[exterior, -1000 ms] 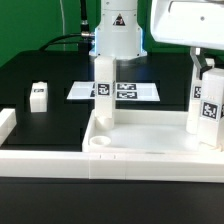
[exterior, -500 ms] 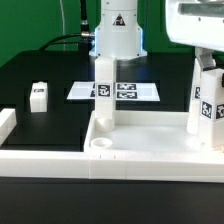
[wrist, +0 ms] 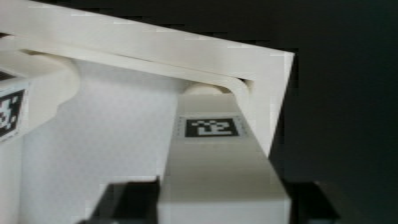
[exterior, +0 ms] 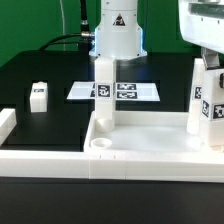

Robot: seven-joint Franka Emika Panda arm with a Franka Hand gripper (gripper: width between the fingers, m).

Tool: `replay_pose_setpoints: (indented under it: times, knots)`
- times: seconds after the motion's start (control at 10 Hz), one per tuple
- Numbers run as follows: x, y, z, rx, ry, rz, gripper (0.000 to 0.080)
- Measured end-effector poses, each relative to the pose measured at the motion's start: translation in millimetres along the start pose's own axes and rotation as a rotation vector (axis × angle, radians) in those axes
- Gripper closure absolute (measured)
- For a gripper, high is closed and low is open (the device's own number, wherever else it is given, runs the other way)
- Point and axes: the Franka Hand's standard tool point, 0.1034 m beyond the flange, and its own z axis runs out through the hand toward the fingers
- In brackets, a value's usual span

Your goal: Assemble desk

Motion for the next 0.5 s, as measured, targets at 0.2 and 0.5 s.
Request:
replay_pose_setpoints:
  times: [0.2, 0.5]
  knots:
    - [-2.2, 0.9, -0.8, -0.027, -0.008, -0.083, 0.0212]
    - [-2.0, -0.6, -1.5, -0.025, -0.011, -0.275, 0.0153]
